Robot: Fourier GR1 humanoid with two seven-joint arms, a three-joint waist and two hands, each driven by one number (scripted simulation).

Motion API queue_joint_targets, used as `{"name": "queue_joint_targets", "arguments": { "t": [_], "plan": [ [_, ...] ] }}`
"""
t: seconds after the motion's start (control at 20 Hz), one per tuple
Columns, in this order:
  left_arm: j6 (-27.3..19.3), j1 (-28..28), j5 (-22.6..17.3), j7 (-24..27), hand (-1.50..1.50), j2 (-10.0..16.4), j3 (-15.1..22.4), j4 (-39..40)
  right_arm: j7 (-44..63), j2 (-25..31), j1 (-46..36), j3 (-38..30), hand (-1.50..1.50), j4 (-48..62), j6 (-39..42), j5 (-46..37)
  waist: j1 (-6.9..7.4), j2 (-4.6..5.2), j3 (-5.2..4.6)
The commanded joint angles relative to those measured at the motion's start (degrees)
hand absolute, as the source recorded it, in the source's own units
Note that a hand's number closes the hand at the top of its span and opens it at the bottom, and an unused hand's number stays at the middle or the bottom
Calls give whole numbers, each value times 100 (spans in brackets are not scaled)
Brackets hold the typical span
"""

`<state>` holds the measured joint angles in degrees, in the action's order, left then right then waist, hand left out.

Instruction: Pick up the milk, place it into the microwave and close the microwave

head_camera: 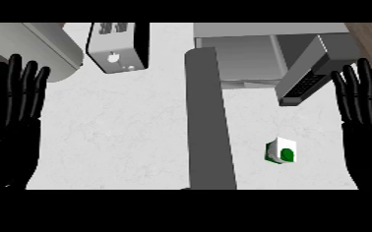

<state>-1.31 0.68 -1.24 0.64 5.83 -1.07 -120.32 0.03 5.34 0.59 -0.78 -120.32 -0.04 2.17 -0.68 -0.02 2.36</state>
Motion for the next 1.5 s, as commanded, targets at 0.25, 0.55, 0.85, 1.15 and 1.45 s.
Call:
{"name": "queue_joint_targets", "arguments": {
  "t": [0.25, 0.55, 0.85, 1.15, 1.45],
  "plan": [
    [299, 274, -365, 223, -150, 160, -389, 758, -142, -393, 721, 1149, -150, -999, -107, -811, 29, -6, -239],
    [402, -799, -935, -204, -150, 7, -585, 58, 49, -295, 1686, 2007, -150, -1270, -12, -1205, 78, -25, -236],
    [780, -887, -1149, -140, -150, 202, -808, 38, -372, -228, 2327, 2416, -150, -1293, -356, -1694, 50, -11, -235],
    [1301, -1824, -1933, -171, -150, 306, -1307, -695, 60, -199, 2614, 2265, -150, -1507, -526, -1810, 83, -16, -237],
    [1498, -2046, -1892, -255, -150, 202, -1385, -734, -642, -135, 2525, 1890, -150, -514, -483, -1443, 74, -7, -234]
  ]
}}
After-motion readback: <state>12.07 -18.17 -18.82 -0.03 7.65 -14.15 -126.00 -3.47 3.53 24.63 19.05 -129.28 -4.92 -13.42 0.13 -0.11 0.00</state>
